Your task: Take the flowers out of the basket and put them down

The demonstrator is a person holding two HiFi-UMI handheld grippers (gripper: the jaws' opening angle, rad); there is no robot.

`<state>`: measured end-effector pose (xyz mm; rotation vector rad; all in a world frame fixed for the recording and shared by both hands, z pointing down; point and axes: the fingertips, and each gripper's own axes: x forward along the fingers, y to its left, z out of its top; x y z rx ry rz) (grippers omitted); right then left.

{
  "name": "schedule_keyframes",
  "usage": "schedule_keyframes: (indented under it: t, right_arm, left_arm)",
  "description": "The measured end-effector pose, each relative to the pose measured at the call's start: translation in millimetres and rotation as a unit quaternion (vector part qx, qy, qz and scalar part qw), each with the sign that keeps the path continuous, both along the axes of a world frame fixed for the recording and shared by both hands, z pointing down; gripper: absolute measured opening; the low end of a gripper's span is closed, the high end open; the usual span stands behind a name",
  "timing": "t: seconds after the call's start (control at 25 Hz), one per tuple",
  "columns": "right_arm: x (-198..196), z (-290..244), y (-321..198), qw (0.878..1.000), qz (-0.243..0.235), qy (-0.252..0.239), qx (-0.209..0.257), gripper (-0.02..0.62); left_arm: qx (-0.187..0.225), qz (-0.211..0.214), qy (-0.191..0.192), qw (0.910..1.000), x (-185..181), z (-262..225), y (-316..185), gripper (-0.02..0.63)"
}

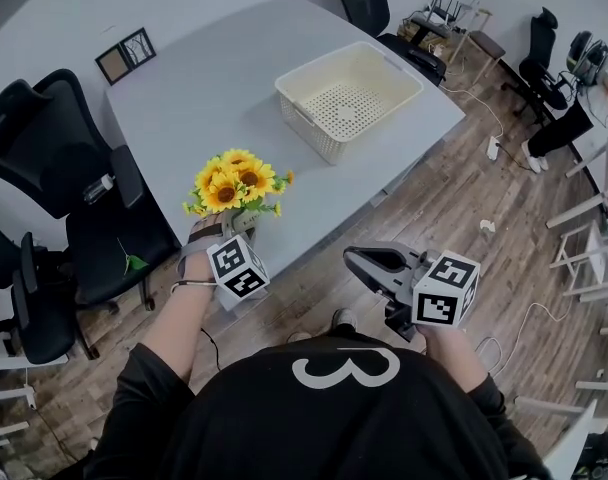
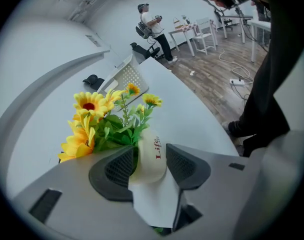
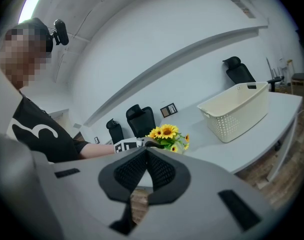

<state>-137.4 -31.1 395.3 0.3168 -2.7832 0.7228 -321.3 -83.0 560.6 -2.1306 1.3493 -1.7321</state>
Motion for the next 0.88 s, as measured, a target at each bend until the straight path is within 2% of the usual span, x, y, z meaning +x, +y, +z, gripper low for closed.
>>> schedule_keyframes:
  t: [0.32,0.48,0.68,0.88]
  right_arm:
    - [-2,-2,11,1.000,-0.017,0.009,0.004,0.008]
    - [-4,-3,20,1.000,-0.031,0.004,0.006,0.008]
    - [5,-4,40,0.999,-0.050,-0.001,0.010,0.008]
    - [28,-13,64,0.998,-0.068,-0.010,0.014,0.008]
  left_arm:
    - [0.031,-0.015,0.067,0.9972,9,-28,18,0.212]
    - [0.051,-0.043,0.106,0.9921,11,-44,38,0.210]
    - [0.062,-0.097,0.204,0.9722,24,-71,68,0.204]
    - [0.076,-0.109,0.294,0.9466,72,-117,106,0.169]
